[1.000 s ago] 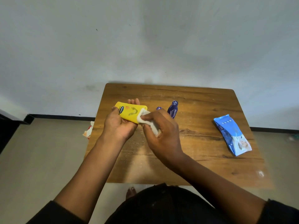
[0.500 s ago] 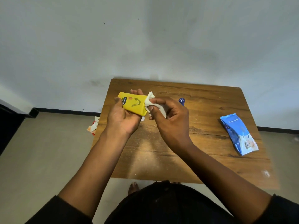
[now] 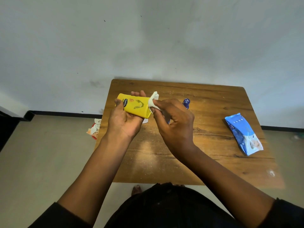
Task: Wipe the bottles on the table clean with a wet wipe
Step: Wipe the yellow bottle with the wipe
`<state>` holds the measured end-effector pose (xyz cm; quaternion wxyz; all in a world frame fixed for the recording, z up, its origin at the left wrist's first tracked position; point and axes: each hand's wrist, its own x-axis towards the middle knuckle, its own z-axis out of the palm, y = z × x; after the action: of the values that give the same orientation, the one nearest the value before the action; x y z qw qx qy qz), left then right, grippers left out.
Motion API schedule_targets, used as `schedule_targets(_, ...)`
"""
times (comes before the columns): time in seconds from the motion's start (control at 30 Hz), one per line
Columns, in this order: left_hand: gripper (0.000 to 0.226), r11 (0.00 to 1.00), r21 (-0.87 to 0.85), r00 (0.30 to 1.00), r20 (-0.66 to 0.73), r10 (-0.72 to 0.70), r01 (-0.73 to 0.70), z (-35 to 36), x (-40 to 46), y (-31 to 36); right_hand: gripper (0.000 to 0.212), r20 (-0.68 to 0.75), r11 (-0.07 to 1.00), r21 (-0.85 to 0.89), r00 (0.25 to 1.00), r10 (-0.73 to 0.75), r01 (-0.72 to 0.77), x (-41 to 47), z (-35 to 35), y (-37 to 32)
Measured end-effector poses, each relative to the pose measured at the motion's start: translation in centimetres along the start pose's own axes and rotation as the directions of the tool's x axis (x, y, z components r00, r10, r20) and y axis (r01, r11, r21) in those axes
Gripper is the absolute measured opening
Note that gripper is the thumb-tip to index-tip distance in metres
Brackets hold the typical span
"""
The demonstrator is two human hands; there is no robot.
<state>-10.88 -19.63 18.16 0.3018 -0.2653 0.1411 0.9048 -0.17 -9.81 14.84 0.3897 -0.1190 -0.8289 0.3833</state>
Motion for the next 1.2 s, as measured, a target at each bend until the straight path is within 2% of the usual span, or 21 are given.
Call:
schedule_targets(0.13,0.048,0.999,-0.009,0.999,0.023,0.034,-0.034,0.6,0.3,0.5,0.020,0.033,0.958,0.157,0.970,0.239,-0.242,0.1,0.8,-1.1)
schedule_targets(0.27,0.049,0.997,-0.037,0.998,0.022,0.066,-0.065,1.0,0.9,1.4,0.020,0.114,0.885,0.257,0.922,0.370,-0.387,-0.3,1.7,-2.1)
schedule_targets(0.4,0.048,0.993,-0.079,0.996,0.009,0.089,-0.088,1.3,1.2,2.2,0.021,0.188,0.845,0.267,0.885,0.426,-0.463,-1.3,2.2,-2.9)
schedule_targets(0.6,0.045,0.993,-0.085,0.995,0.058,0.083,-0.078,1.2,1.4,2.1,0.019,0.175,0.819,0.325,0.881,0.439,-0.472,-0.7,2.1,-3.2)
schedule_targets(0.73,0.046,0.996,-0.053,0.995,0.072,0.074,-0.070,1.3,1.0,1.4,0.016,0.083,0.822,0.386,0.903,0.422,-0.420,0.2,1.4,-3.4)
schedule_targets(0.83,0.047,0.998,-0.002,0.996,0.070,0.063,-0.063,1.4,0.6,0.9,0.016,0.030,0.886,0.301,0.932,0.361,-0.353,0.6,1.1,-2.9)
schedule_targets(0.9,0.044,0.998,0.010,0.997,0.047,0.055,-0.055,1.5,0.3,0.6,0.017,0.001,0.934,0.228,0.959,0.283,-0.276,0.5,0.9,-2.5)
schedule_targets(1.03,0.042,0.998,-0.016,0.999,0.007,0.052,-0.052,1.8,-0.1,0.6,0.016,-0.027,0.999,0.040,0.999,0.034,-0.033,0.5,0.2,-1.4)
schedule_targets(1.2,0.039,0.996,-0.024,0.996,-0.008,0.089,-0.089,2.3,0.3,0.6,0.017,0.050,0.994,0.047,0.993,-0.105,0.103,-0.4,0.0,-0.7)
